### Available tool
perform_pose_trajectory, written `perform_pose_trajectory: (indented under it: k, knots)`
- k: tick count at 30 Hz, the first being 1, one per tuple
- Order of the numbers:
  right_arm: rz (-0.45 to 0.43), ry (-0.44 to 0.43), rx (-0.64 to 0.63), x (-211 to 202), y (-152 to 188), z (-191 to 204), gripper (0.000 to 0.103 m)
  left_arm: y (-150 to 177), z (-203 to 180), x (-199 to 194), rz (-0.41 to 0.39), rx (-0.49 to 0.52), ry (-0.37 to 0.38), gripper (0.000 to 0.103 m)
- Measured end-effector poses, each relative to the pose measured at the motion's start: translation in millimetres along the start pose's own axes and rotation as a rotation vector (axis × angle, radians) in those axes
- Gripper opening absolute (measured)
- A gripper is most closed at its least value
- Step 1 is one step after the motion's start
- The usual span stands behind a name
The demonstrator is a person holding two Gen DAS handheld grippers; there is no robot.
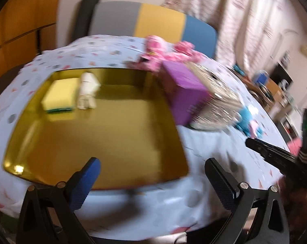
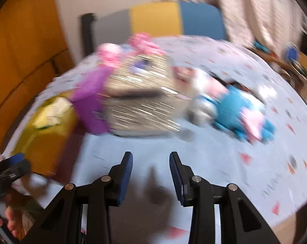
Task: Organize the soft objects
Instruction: 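Move the right tool to the blue plush with pink cloth, then grasp the blue plush by its pink cloth with the right tool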
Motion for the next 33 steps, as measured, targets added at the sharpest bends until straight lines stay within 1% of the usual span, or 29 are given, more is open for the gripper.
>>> perform_pose_trajectory:
  k: [3, 5, 6, 7, 8, 10, 12, 13, 14, 15, 18, 19, 22, 24, 25, 28, 32, 33]
  knots:
    - [0.047, 0.045, 0.121, 10.6, 11.4, -54.8, 0.037, 5.2, -37.9, 8.5, 0.045, 0.084, 0.027, 0.103]
    - [0.056, 0.073, 0.16, 14.7, 17.6, -82.9, 0.037, 8.1, -59.4, 13.3, 0.068, 0.13, 0.038, 0.103]
    - [0.06, 0.1, 0.172, 16.8, 19.3, -98.5, 0.037, 10.0, -70.4, 14.9, 0.076, 0.158, 0.05, 0.103]
    - [0.062, 0.116, 0.178, 17.2, 19.4, -107.6, 0.037, 11.5, -80.0, 16.6, 0.083, 0.182, 0.057, 0.103]
    - [0.062, 0.134, 0.191, 17.4, 17.7, -122.3, 0.037, 13.4, -87.7, 18.3, 0.089, 0.204, 0.061, 0.103]
    - [0.054, 0.131, 0.218, 17.5, 14.9, -143.0, 0.037, 15.1, -106.4, 24.4, 0.104, 0.253, 0.061, 0.103]
    - [0.022, 0.129, 0.234, 12.8, 0.3, -162.6, 0.038, 17.0, -120.5, 27.0, 0.115, 0.282, 0.06, 0.103]
    - [0.011, 0.132, 0.228, 12.8, -5.5, -164.6, 0.04, 17.8, -126.1, 28.3, 0.119, 0.289, 0.063, 0.103]
    - [0.001, 0.13, 0.201, 12.2, -15.5, -167.2, 0.045, 17.5, -129.5, 29.5, 0.121, 0.293, 0.065, 0.103]
    - [-0.005, 0.12, 0.158, 13.2, -25.5, -166.9, 0.047, 17.8, -132.6, 30.4, 0.127, 0.294, 0.071, 0.103]
    - [-0.003, 0.1, 0.063, 22.1, -47.1, -166.2, 0.047, 19.0, -138.6, 34.4, 0.146, 0.289, 0.073, 0.103]
    - [0.003, 0.102, 0.038, 27.8, -54.1, -167.5, 0.049, 19.7, -140.5, 36.0, 0.154, 0.288, 0.069, 0.103]
    - [0.035, 0.121, -0.07, 45.1, -69.1, -160.9, 0.05, 20.2, -143.4, 37.8, 0.166, 0.283, 0.062, 0.103]
    - [0.064, 0.148, -0.132, 55.7, -72.0, -154.8, 0.05, 20.0, -145.6, 39.4, 0.17, 0.283, 0.052, 0.103]
    - [0.07, 0.166, -0.158, 60.6, -74.0, -152.3, 0.05, 20.2, -146.7, 40.1, 0.172, 0.282, 0.049, 0.103]
    - [0.072, 0.183, -0.216, 66.9, -75.3, -147.0, 0.05, 17.6, -150.8, 45.3, 0.185, 0.28, 0.044, 0.103]
    - [0.054, 0.162, -0.232, 69.0, -73.6, -144.4, 0.05, 18.1, -158.9, 50.7, 0.199, 0.289, 0.047, 0.103]
    - [0.052, 0.159, -0.225, 69.3, -73.0, -144.7, 0.048, 18.2, -162.2, 51.8, 0.201, 0.295, 0.05, 0.103]
Point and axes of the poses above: each gripper's, at about its wrist camera, not at the fingertips, and x roughly the way its jaws point, z to its left, y to its underside, the point moved 1 cm from there along x, roughly the way its jaws point, and after that the axes turned 15 degrees about z, right-handed, at the moved point
